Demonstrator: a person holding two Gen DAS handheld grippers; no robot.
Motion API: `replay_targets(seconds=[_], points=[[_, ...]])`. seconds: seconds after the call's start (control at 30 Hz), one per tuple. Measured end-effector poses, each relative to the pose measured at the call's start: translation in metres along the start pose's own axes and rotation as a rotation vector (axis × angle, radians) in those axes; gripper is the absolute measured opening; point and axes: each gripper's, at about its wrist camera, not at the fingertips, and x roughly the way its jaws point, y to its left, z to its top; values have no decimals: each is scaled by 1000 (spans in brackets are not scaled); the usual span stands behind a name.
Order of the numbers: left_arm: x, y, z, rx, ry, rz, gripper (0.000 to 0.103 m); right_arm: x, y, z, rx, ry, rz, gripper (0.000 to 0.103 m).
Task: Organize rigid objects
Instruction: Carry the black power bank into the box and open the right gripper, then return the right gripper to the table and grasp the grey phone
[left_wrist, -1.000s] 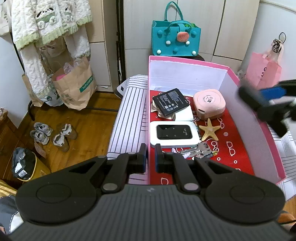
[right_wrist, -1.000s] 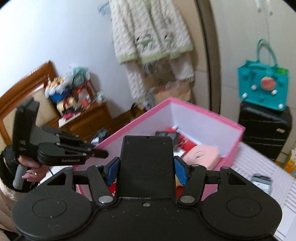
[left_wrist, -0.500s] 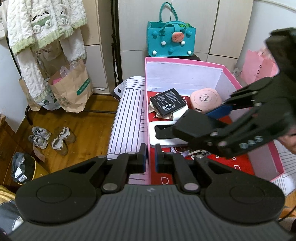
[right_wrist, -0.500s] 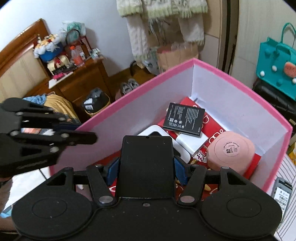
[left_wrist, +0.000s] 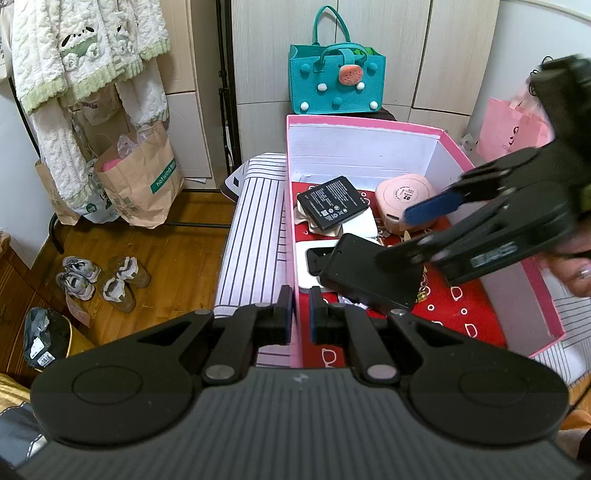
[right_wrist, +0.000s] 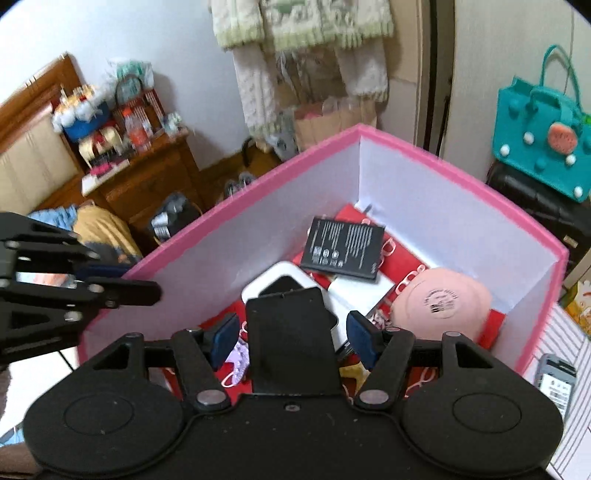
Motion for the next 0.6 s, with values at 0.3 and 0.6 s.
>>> replay_targets(seconds=[0.3, 0.6], points=[[-3, -5, -1, 15, -14, 17, 7, -92, -17, -38, 26, -228, -63, 69], [-1, -5, 0, 2, -4, 21, 7, -143, -60, -110, 80, -387, -254, 72]])
